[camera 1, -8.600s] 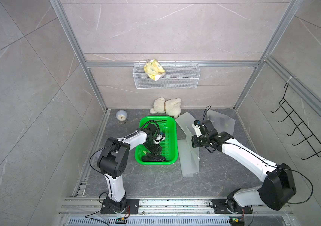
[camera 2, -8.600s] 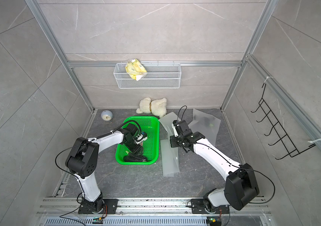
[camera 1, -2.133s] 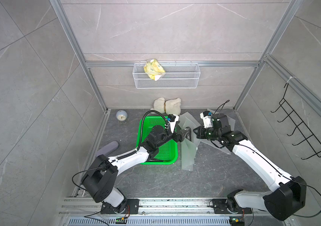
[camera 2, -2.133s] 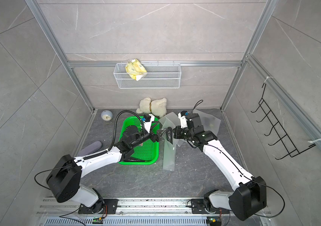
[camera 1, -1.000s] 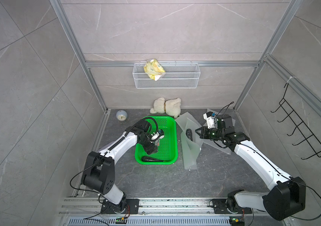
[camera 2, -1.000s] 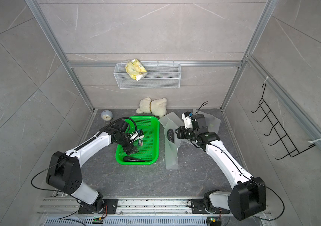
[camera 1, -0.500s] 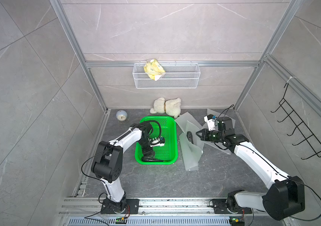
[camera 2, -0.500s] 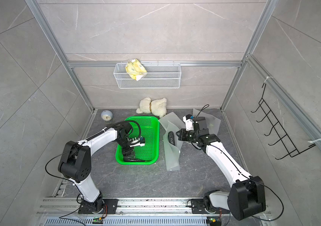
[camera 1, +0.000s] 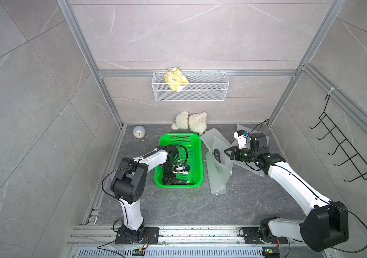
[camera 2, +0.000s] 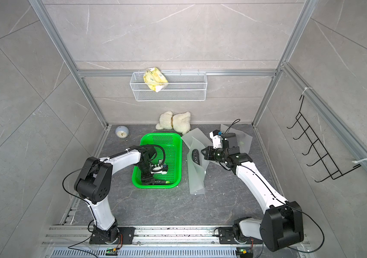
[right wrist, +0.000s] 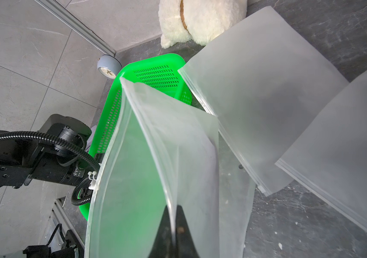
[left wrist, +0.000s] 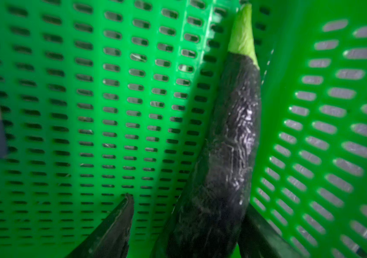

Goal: Place the eggplant in a zip-top bag and seal the zipper
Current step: Pick up the eggplant from the basket.

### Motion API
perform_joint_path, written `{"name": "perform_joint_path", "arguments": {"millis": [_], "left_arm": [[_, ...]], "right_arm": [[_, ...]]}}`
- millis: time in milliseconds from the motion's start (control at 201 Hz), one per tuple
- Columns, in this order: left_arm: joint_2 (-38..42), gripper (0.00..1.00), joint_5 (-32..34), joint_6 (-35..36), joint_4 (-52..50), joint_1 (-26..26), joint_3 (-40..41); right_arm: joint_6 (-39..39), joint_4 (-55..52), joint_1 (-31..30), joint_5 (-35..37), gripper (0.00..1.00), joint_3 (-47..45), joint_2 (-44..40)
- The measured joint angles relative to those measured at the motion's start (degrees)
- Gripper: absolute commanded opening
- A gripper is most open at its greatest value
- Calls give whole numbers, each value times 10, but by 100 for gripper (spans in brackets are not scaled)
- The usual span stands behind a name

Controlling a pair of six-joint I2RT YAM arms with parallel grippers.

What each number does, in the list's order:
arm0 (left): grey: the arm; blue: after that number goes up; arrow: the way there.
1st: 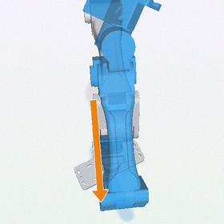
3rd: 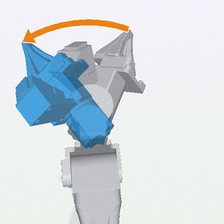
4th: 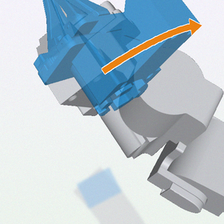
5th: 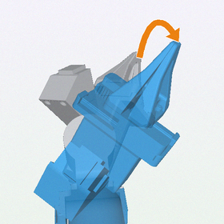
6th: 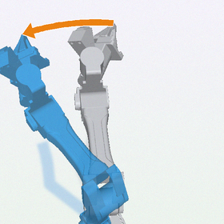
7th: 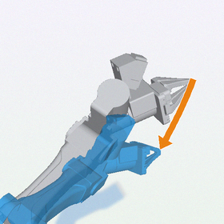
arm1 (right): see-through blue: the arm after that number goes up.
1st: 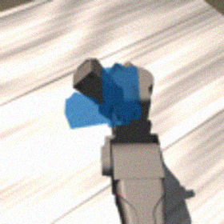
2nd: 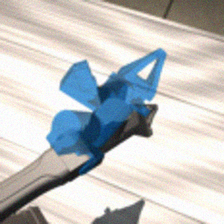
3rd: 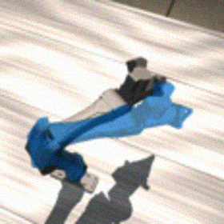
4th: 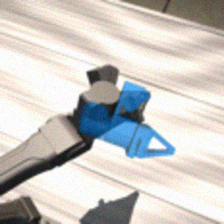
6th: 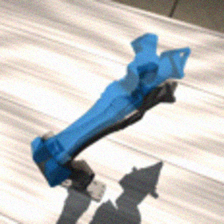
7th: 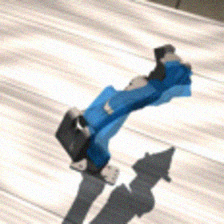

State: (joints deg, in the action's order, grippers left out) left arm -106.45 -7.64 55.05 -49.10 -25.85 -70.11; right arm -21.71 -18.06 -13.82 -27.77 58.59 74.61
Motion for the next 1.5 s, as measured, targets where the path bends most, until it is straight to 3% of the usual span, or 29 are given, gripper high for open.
{"name": "perform_joint_path", "arguments": {"millis": [279,602,737,876,1090,1498], "left_arm": [[-21,55,11,-47,57,0,-22],[-49,60,10,-71,56,-3,-60],[-60,55,2,-73,56,-4,-76],[-69,42,-2,-75,52,-5,-85],[-68,35,-10,-93,53,-5,-87],[-5,35,-35,-129,101,2,-62]], "right_arm": [[-6,0,0,-2,0,0,0],[-7,0,0,-2,0,-3,0],[-8,0,0,-2,0,-4,0],[-8,-1,0,-2,0,-6,0],[-8,0,1,-2,0,-6,0],[-8,0,1,-2,0,-6,0]]}}
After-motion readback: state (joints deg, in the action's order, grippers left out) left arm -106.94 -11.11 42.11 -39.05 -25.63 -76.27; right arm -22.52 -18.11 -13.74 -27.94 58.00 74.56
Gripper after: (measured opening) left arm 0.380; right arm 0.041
